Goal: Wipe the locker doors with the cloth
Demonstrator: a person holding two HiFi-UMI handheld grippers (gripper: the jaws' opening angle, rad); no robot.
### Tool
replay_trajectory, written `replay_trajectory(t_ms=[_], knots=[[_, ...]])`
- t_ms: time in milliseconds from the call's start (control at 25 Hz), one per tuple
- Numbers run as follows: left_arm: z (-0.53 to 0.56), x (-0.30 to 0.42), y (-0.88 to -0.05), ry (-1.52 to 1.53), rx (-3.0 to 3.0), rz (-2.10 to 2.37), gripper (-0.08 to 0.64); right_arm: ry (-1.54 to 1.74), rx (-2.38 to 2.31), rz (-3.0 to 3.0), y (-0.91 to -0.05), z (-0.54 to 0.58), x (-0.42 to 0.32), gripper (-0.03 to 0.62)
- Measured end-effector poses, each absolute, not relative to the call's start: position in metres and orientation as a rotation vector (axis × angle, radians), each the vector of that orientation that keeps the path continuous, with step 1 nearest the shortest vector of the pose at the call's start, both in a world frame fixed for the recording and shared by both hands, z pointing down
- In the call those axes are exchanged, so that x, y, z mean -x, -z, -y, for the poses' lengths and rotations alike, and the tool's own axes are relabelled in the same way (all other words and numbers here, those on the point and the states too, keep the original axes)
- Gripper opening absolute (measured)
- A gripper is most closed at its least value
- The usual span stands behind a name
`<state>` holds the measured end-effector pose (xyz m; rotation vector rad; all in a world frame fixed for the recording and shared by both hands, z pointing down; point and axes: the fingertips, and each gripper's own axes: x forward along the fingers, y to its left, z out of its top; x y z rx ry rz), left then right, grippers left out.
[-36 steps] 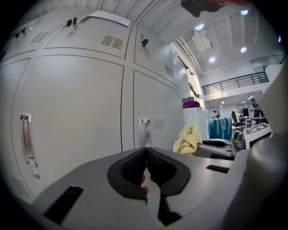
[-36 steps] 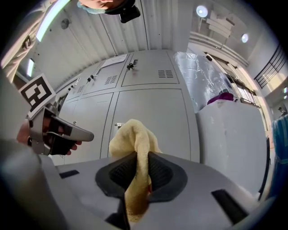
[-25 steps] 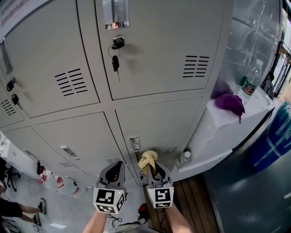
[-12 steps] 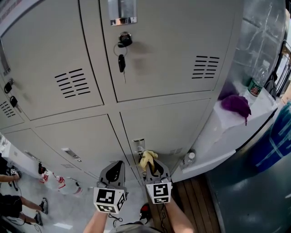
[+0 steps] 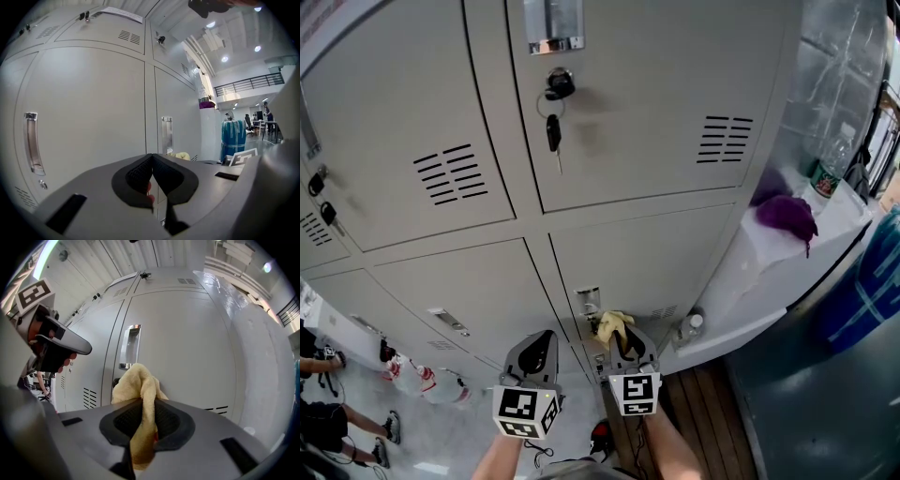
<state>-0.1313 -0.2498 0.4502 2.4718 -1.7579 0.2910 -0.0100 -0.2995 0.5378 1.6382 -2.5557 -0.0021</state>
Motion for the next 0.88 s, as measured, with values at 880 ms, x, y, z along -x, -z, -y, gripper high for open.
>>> replay_trajectory(t_ms=[880], knots=[[0.254, 0.113, -0.452, -0.319, -2.513, 1.707, 0.023, -0.011, -2.007, 2.267, -0.549, 0.332, -0.134, 0.073]])
